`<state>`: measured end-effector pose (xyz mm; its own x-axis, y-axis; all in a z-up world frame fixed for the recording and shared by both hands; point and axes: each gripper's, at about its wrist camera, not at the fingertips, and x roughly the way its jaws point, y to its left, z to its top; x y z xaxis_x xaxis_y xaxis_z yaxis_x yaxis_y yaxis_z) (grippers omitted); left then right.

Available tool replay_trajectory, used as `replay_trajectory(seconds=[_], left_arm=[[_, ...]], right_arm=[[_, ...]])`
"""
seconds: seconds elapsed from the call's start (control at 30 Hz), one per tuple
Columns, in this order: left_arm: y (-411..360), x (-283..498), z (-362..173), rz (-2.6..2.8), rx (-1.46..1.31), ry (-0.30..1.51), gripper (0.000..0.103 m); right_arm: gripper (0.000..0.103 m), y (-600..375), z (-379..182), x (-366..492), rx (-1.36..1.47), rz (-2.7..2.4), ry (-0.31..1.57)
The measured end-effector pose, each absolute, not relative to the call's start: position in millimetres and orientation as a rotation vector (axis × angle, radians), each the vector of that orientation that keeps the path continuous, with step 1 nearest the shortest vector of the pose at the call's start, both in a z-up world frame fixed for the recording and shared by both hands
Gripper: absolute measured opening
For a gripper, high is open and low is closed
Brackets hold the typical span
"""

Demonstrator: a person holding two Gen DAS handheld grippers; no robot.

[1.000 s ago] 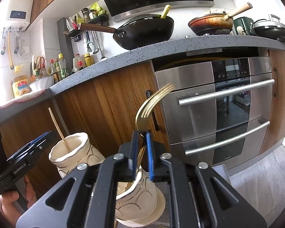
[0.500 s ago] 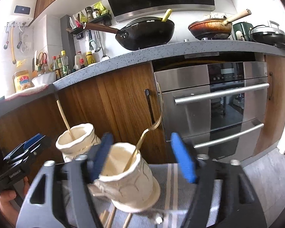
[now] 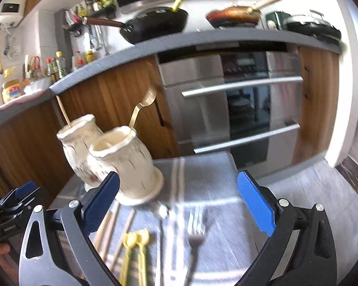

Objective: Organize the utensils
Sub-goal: 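Move both open tools back over the utensils on the cloth, then grasp another wooden chopstick with the left tool while the right tool grasps the silver fork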

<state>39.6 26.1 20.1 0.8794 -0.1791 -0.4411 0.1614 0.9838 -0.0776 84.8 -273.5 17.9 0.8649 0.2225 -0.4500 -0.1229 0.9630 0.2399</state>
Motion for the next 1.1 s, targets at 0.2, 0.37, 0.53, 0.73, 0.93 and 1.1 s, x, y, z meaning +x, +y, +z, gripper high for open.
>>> replay_trajectory(seconds=[0.2,0.37,0.53,0.73,0.93,1.1], left_arm=[[5,34,0,-0.166,0.026,0.604,0.097],[-1,31,-16,-0.147,0.036,0.696,0.097],[-5,27,-23,-0.137,0.067,0.739,0.097],[-16,28,-32,-0.155,0.097,0.802,0.097],[-25,26,-39,-0.172,0.154,0.832,0.092],[-32,26,-37,-0.233,0.152,0.852,0.058]], right_arm=[[0.097,-284,-5,78,0.199,0.154,0.612],[0.097,-290,-18,64,0.169,0.142,0.654],[0.097,-291,-27,59,0.145,0.143,0.703],[0.097,-280,-34,56,0.073,0.155,0.727],[0.085,-271,-35,55,0.020,0.176,0.731],[0.057,-263,-38,56,-0.003,0.220,0.763]])
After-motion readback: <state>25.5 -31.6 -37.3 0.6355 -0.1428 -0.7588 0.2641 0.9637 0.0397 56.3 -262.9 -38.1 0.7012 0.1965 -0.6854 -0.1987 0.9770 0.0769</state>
